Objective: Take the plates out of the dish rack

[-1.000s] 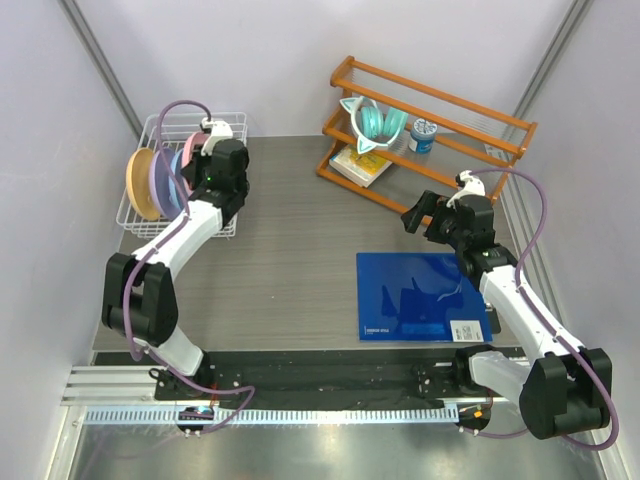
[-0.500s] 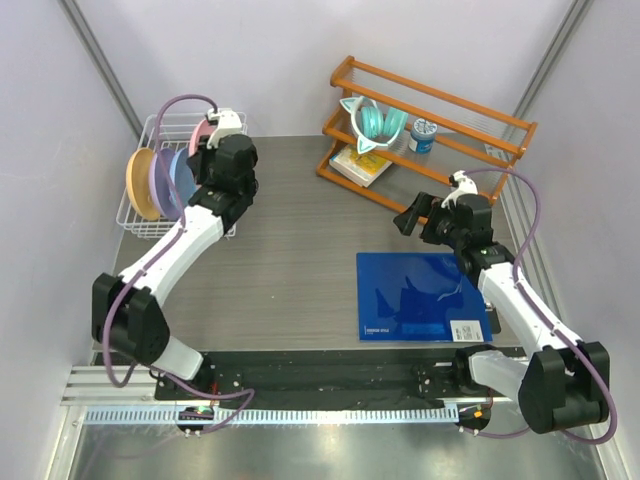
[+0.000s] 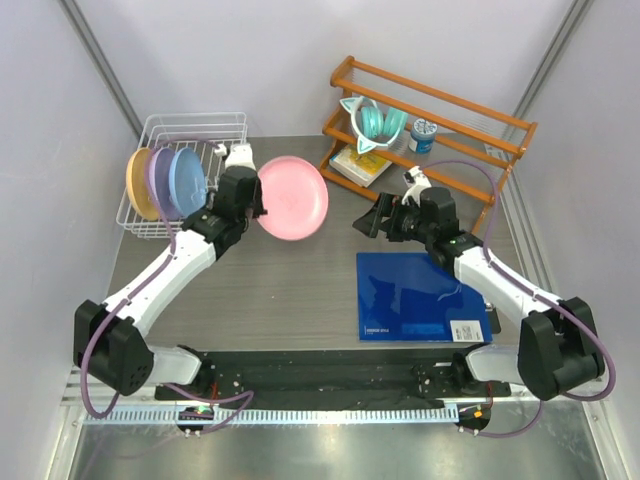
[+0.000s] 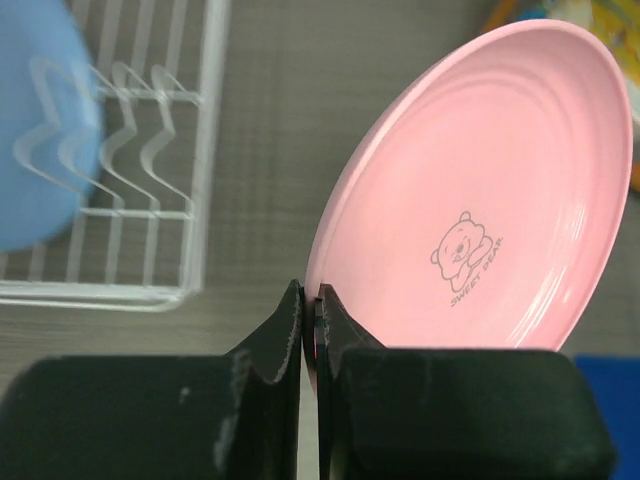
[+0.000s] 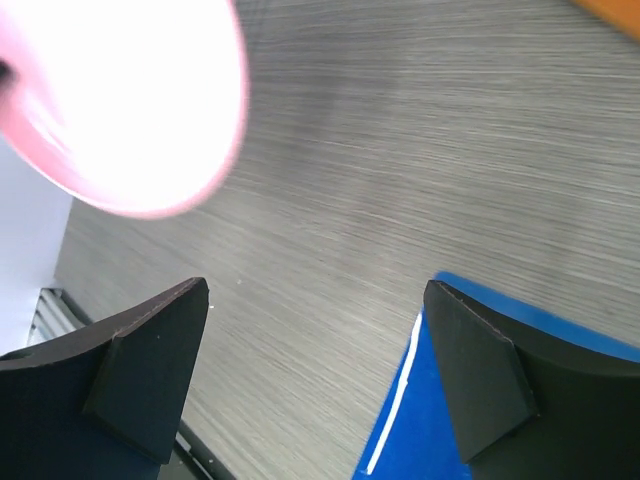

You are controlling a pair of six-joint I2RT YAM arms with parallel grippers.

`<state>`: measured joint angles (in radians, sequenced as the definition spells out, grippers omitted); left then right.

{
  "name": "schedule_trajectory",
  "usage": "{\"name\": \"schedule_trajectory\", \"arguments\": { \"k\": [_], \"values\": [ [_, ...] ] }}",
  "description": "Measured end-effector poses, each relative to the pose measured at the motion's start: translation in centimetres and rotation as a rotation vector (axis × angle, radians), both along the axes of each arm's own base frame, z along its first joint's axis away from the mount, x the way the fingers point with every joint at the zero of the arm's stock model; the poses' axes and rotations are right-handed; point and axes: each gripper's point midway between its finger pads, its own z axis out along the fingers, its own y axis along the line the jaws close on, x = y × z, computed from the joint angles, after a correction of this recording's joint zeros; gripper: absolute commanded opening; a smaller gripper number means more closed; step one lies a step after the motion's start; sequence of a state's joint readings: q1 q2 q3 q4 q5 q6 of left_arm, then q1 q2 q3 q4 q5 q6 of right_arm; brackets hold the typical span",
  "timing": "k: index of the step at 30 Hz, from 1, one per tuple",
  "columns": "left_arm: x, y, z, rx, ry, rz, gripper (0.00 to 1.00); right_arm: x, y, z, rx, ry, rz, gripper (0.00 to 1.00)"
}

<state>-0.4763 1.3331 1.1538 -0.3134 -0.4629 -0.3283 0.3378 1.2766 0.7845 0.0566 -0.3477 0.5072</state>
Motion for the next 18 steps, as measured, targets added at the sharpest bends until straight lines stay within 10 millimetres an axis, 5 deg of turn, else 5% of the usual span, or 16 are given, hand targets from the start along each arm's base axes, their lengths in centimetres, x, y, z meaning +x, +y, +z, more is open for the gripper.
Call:
{"name": "schedule_trajectory", "arguments": {
  "k": [5,11,16,18],
  "values": [
    [-1.6,-3.4,-4.7,-0.13,0.131,-0.1,0.0,-0.1,1.6,-0.1,0.017,0.006,0.032,0.95],
    [-2.5,-6.6,-5.9,-0.232,0.175,-0.167,0.0,0.0,3.2,-1.1,0.0,0.03,0.061,0.91],
    [-3.0,-8.4,-6.0,-0.275,0.175,-0.207,0.0,0.8,3.9,-2.6,-0.038,0.062,0.053,0.58],
    [-3.2,-8.9,-6.2,-0.285,0.18,-0.215,0.0,1.1,3.9,-3.2,-0.057,0.073,0.044,0.34]
  ]
}}
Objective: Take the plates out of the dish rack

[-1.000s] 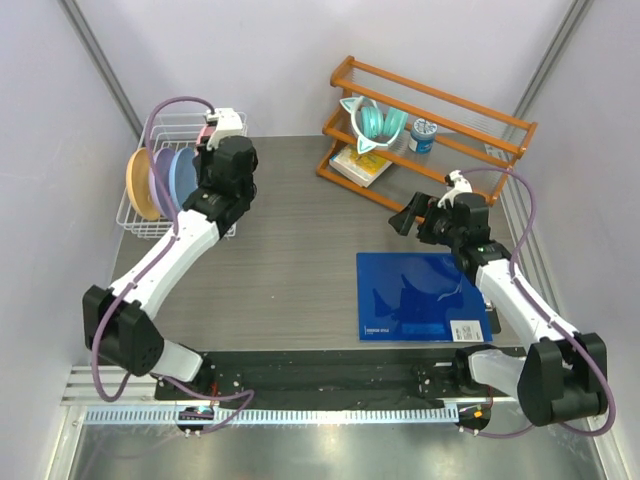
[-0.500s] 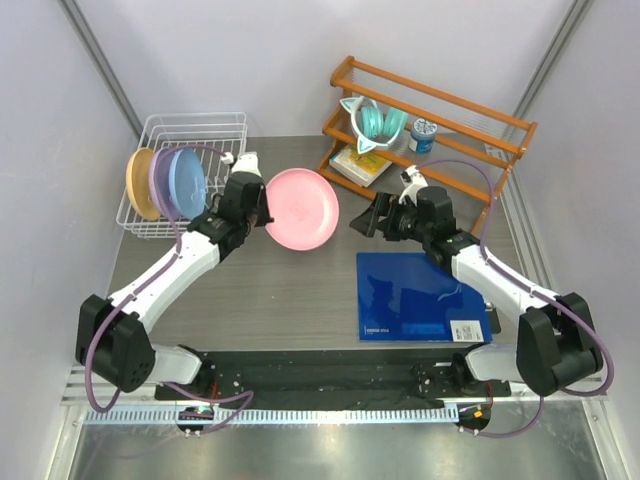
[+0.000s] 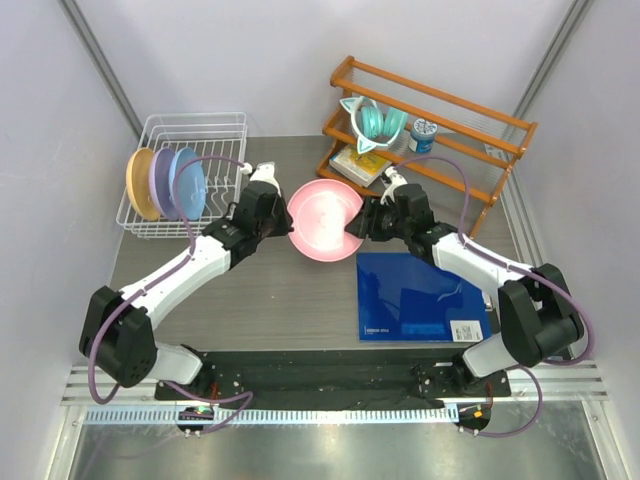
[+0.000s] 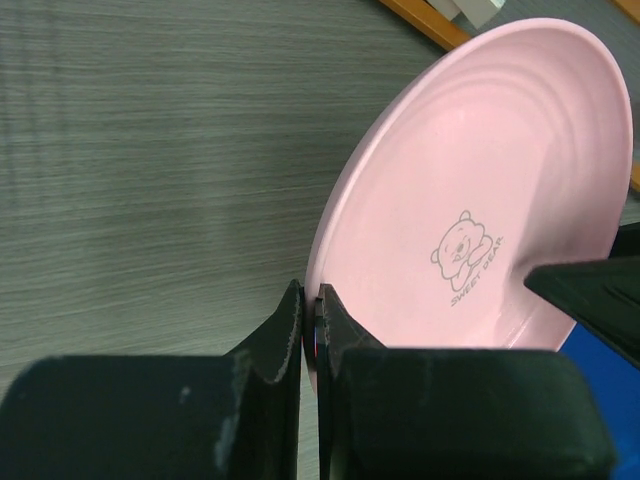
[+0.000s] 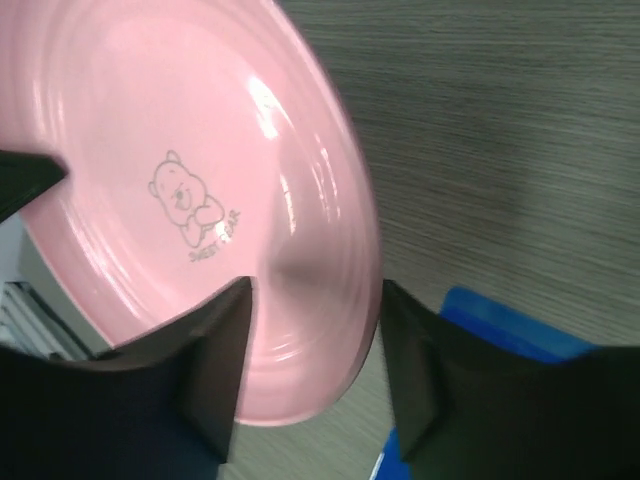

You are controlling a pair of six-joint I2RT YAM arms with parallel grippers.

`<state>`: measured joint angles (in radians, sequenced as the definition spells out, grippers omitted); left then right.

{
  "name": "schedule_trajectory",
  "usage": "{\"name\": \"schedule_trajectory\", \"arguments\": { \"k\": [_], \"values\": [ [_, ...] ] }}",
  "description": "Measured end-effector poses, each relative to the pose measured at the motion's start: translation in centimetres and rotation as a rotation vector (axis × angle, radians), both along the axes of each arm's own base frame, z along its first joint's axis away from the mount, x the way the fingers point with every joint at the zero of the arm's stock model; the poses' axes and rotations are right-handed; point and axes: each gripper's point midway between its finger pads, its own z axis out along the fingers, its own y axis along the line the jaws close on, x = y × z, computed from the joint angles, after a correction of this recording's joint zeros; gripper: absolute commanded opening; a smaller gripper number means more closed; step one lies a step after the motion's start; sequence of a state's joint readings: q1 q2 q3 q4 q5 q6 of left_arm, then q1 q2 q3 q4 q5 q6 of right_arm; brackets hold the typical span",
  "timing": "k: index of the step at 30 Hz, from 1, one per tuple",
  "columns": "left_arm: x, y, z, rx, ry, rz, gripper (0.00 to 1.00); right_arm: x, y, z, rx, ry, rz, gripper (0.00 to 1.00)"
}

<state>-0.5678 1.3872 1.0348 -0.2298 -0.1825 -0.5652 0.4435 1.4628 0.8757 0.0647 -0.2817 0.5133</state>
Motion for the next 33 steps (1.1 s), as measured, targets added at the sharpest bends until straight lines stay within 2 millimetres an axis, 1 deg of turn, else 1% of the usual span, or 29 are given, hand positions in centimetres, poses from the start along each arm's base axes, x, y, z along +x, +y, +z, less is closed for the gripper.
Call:
{"name": "schedule_trajectory", "arguments": {
  "k": [2,3,4,5,6,7,8,9,10,11,12,13,14,15,19,22,24,26,29,31,33],
  "values": [
    [-0.1,-0.2,-0.2,-0.001,0.001,-0.003,0.0,0.2,-0.3,-0.6,-0.025,0.008,-0.016,0.17],
    [-0.2,-0.1,-0.3,0.002,0.003,0.001,0.0,0.1,-0.5,-0.9,-0.036,0.02,-0.024,0.05],
    [-0.2,0.0,-0.5,0.005,0.004,0.003,0.0,0.1,-0.7,-1.0,-0.038,0.025,-0.03,0.01],
    [-0.2,0.3,-0.7,0.016,0.005,0.011,0.03,0.2,-0.7,-1.0,-0.03,0.033,-0.038,0.01],
    [-0.3,0.6,-1.2,0.029,0.013,0.023,0.12,0.2,-0.7,-0.8,-0.024,0.031,-0.039,0.01],
    [-0.3,0.8,-1.3,0.03,0.015,0.028,0.24,0.2,-0.7,-0.7,-0.029,0.028,-0.04,0.01],
    [-0.3,0.9,-1.4,0.033,0.014,0.034,0.45,0.1,-0.7,-0.8,-0.033,0.032,-0.043,0.01],
    [-0.2,1.1,-1.3,0.042,0.009,0.046,0.59,0.1,-0.8,-0.8,-0.036,0.031,-0.045,0.01],
    [-0.1,1.3,-1.3,0.055,0.002,0.048,0.69,0.2,-1.0,-0.9,-0.052,0.026,-0.058,0.01],
    [0.0,1.6,-1.1,0.061,-0.006,0.067,0.85,0.2,-1.3,-1.0,-0.064,0.025,-0.068,0.01],
    [0.1,2.0,-0.9,0.075,-0.017,0.082,0.89,0.2,-1.6,-1.2,-0.079,0.028,-0.08,0.01],
    [0.2,2.4,-0.7,0.092,-0.029,0.096,0.91,0.2,-1.9,-1.3,-0.094,0.031,-0.094,0.01],
    [0.3,2.8,-0.5,0.103,-0.039,0.109,0.96,0.1,-2.2,-1.5,-0.106,0.035,-0.103,0.01],
    [0.4,3.4,-0.1,0.118,-0.053,0.131,0.99,0.1,-2.4,-1.6,-0.117,0.038,-0.109,0.01],
    [0.4,6.1,2.2,0.186,-0.13,0.217,0.99,-0.1,-3.1,-2.6,-0.158,0.076,-0.122,0.01],
    [0.1,8.2,4.5,0.228,-0.2,0.289,0.99,0.3,-2.7,-3.7,-0.175,0.108,-0.105,0.01],
    [-0.4,10.0,5.9,0.265,-0.248,0.345,1.0,0.8,-2.1,-4.9,-0.183,0.143,-0.082,0.01],
    [-0.8,11.6,6.7,0.304,-0.286,0.393,0.99,0.9,-1.6,-6.3,-0.189,0.18,-0.062,0.01],
    [-1.4,13.7,7.5,0.377,-0.317,0.466,1.0,0.6,-1.2,-8.2,-0.201,0.241,-0.038,0.02],
    [-1.5,14.6,7.6,0.417,-0.321,0.498,0.99,0.4,-1.1,-8.9,-0.206,0.266,-0.028,0.04],
    [-1.6,15.6,7.7,0.462,-0.322,0.532,0.99,0.2,-1.0,-9.3,-0.205,0.286,-0.017,0.08]
  ]
}}
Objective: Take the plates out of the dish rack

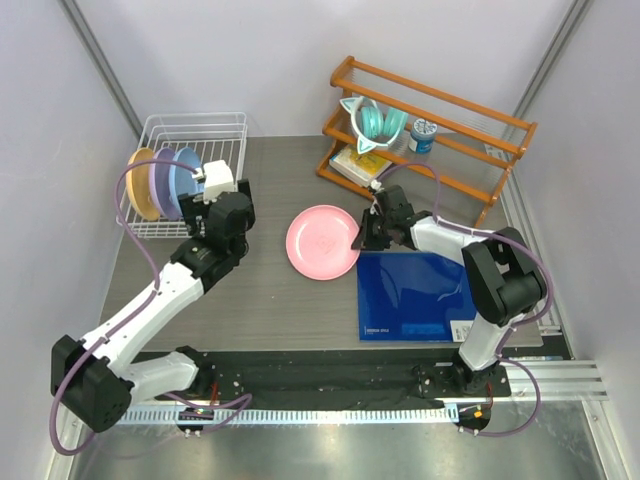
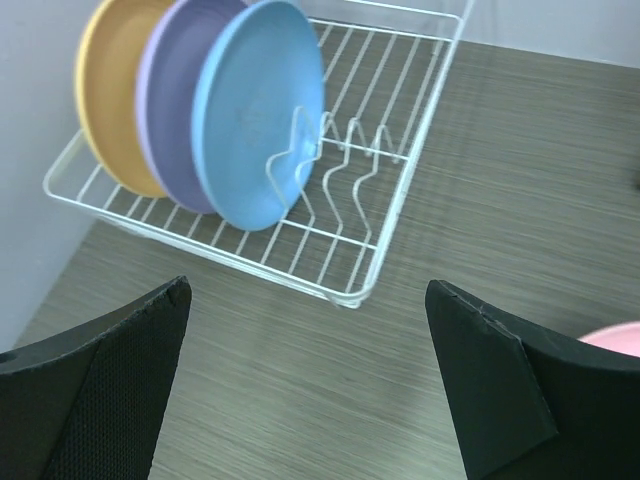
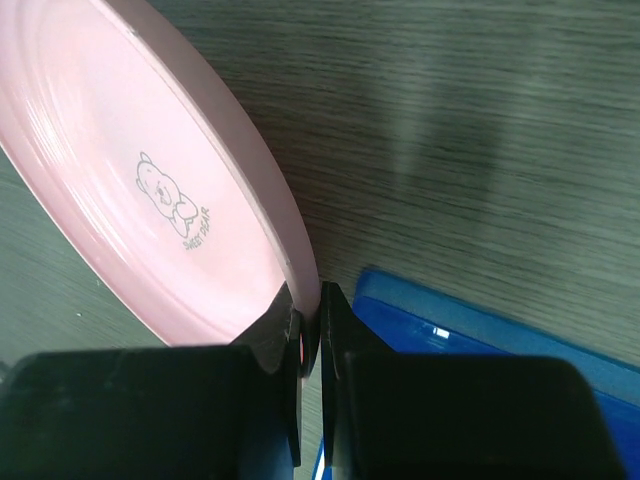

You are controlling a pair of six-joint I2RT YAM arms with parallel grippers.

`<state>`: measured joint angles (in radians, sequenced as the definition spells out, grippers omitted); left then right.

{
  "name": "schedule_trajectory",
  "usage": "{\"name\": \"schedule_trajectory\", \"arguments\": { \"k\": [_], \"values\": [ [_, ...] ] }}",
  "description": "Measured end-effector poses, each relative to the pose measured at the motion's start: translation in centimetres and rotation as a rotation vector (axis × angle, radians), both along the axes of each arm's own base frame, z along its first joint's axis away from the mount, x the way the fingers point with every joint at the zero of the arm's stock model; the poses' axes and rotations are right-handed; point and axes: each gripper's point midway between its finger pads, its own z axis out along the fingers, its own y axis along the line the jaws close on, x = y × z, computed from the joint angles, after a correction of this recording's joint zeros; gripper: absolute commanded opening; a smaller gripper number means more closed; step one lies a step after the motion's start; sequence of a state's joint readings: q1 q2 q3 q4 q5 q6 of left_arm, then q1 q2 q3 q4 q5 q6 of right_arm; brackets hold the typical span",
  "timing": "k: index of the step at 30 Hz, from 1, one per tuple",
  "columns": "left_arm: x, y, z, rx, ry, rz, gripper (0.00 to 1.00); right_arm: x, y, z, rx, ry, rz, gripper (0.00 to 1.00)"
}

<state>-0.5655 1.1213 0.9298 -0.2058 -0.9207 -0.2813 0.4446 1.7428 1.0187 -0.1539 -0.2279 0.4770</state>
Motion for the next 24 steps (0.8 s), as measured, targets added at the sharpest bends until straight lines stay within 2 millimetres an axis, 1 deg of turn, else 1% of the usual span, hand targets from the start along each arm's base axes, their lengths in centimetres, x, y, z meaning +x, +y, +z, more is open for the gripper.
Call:
{"name": "schedule_trajectory", "arguments": {
  "k": [4,5,6,8,10,15,19,21,24],
  "values": [
    [0.4,1.9,-0.2,0.027,0.007,0.067,0.99,0.1,0.6,-0.2,0.012,0.021,0.025,0.15],
    [0.6,2.6,-0.4,0.029,0.013,0.086,0.99,0.2,0.9,-0.2,0.018,0.028,0.034,0.22],
    [0.8,3.1,-0.6,0.03,0.018,0.1,1.0,0.2,1.0,-0.3,0.021,0.033,0.039,0.24],
    [1.1,4.4,-1.1,0.032,0.035,0.134,0.99,0.2,1.2,-0.4,0.021,0.043,0.055,0.36],
    [1.5,5.4,-1.8,0.036,0.055,0.159,0.99,0.0,1.1,-0.6,0.012,0.053,0.062,0.54],
    [2.6,6.6,-3.6,0.044,0.112,0.187,1.0,-0.5,0.7,-0.9,-0.01,0.062,0.08,0.6],
    [3.5,7.7,-4.9,0.03,0.138,0.21,0.99,-0.6,-0.5,-0.8,-0.074,0.055,0.056,0.61],
    [3.9,8.7,-5.2,0.028,0.147,0.236,1.0,-0.5,-1.3,-0.1,-0.11,0.032,0.039,0.61],
    [4.9,9.8,-5.3,0.031,0.144,0.27,0.99,-0.6,-2.6,2.0,-0.147,-0.03,0.009,0.62]
  ]
}}
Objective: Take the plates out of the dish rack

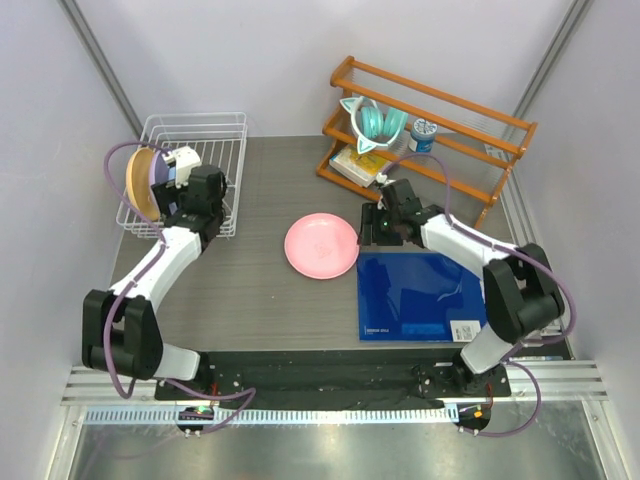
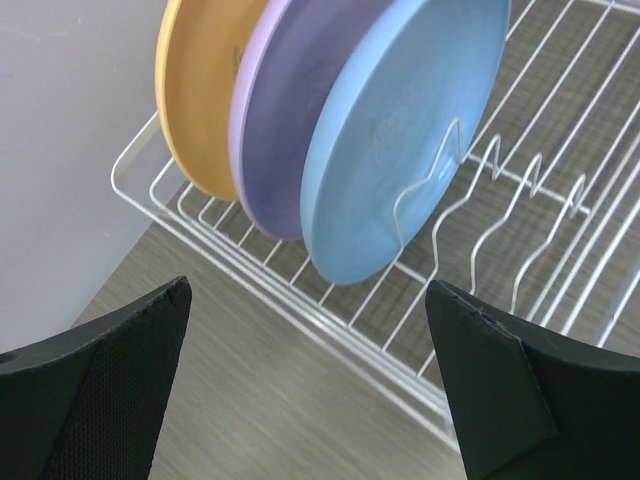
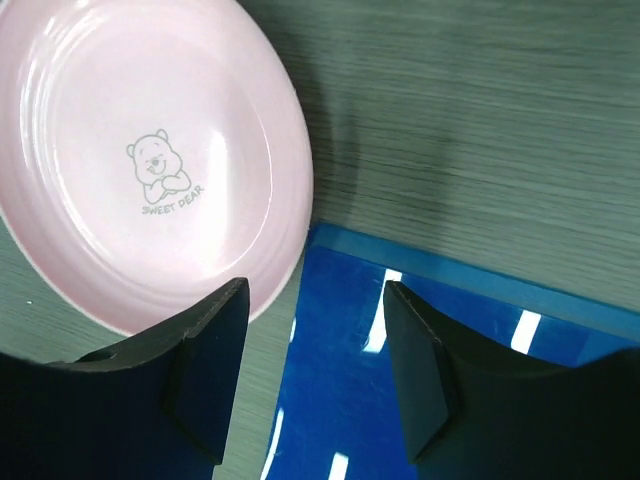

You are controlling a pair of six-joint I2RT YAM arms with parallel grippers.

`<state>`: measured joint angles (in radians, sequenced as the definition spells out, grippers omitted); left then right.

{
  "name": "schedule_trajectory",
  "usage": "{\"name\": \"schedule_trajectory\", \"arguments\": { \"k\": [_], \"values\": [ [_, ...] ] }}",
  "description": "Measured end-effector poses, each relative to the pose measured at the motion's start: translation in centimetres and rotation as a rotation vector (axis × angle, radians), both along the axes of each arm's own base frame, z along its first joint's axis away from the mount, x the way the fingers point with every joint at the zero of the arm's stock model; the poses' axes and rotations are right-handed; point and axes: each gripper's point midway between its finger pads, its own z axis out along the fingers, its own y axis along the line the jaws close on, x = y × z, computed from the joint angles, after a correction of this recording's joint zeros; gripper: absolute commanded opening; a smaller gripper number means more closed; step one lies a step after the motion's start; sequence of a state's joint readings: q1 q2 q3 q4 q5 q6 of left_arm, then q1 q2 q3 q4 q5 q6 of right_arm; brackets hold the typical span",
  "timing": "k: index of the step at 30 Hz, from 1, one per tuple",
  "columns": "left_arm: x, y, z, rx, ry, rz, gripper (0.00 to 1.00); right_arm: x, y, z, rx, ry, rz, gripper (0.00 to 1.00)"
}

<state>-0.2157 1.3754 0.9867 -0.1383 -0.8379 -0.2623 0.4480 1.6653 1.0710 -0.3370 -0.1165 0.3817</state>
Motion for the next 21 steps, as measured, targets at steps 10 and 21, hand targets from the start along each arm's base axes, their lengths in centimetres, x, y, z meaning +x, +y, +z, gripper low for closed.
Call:
{"name": "schedule_trajectory", "arguments": {
  "k": [10,21],
  "values": [
    [4.1,2.2,-0.4,-0.002,-0.01,0.058,0.95,-0.2,-1.9,3.4,-0.049,-0.11,-0.023,0.63],
    [5.9,4.2,-3.8,-0.013,0.057,0.083,0.56,-0.3,-2.9,1.3,-0.12,-0.066,-0.029,0.63]
  ]
}}
